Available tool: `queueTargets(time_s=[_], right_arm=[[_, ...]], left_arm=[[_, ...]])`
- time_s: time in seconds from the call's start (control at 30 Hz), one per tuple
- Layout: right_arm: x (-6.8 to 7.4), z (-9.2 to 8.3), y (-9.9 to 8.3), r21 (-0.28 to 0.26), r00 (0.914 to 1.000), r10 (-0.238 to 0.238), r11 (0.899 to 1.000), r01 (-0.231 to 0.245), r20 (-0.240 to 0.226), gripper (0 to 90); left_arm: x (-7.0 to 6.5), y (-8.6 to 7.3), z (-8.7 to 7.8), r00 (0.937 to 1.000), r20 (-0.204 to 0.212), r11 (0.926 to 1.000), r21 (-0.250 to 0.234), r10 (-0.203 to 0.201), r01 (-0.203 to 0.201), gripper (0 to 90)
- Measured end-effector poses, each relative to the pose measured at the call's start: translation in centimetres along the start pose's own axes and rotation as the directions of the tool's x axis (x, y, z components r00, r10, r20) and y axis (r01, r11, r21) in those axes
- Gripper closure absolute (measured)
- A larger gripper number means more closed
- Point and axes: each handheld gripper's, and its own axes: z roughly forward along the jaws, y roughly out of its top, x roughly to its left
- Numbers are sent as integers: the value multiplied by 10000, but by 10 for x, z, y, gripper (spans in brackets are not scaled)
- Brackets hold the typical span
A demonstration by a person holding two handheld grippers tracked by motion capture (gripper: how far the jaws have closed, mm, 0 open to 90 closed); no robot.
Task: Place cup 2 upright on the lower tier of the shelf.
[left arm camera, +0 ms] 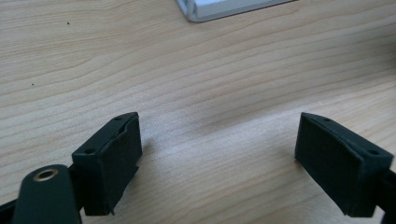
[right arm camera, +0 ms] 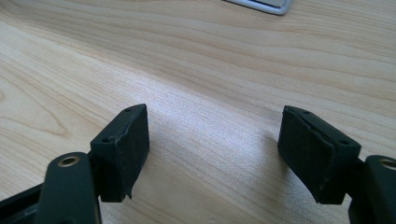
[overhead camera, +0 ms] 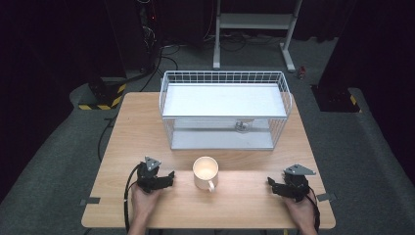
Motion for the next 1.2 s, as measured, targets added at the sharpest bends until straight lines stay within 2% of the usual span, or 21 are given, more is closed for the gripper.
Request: queueTargets(time_s=[0.1, 0.17, 0.2, 0.43, 0.63, 0.73, 0.97, 1.13, 1.2], right_arm=[[0, 0, 0, -5, 10000, -11, 10000, 11, 2, 252], [0, 0, 0, -5, 10000, -15, 10000, 15, 2, 252], [0, 0, 0, -4, 10000, -15, 10000, 15, 2, 252], [0, 0, 0, -8, 10000, -33, 10000, 33, 5, 252], [0, 0, 0, -5, 10000, -5, 10000, 5, 11, 252], [0, 0, 0, -7, 10000, -21, 10000, 21, 27, 252], [0, 0, 0, -7, 10000, -24, 10000, 24, 22, 252], [0, 0, 0, -9, 10000, -18, 10000, 18, 28, 252], [0, 0, 0, -9, 10000, -18, 10000, 18, 26, 252]], left_arm=[[-2, 0, -6, 9998, 174, 9997, -247, 96, -92, 150], [-3, 0, -7, 9996, 268, 9996, -260, 75, -68, 149], [-4, -1, -10, 9993, 324, 9996, -210, 188, -182, 147], [-13, -2, -25, 9962, 858, 9978, -654, 140, -84, 143], [-25, -7, -32, 9909, 1242, 9961, -772, 521, -427, 141], [-31, -11, -35, 9865, 1473, 9949, -801, 722, -608, 136], [-48, -11, -36, 9703, 2131, 9920, -759, 1146, -1005, 96], [-59, -8, -33, 9634, 2206, 9875, -741, 1525, -1393, 75], [-64, -7, -32, 9614, 2279, 9875, -678, 1543, -1424, 65]])
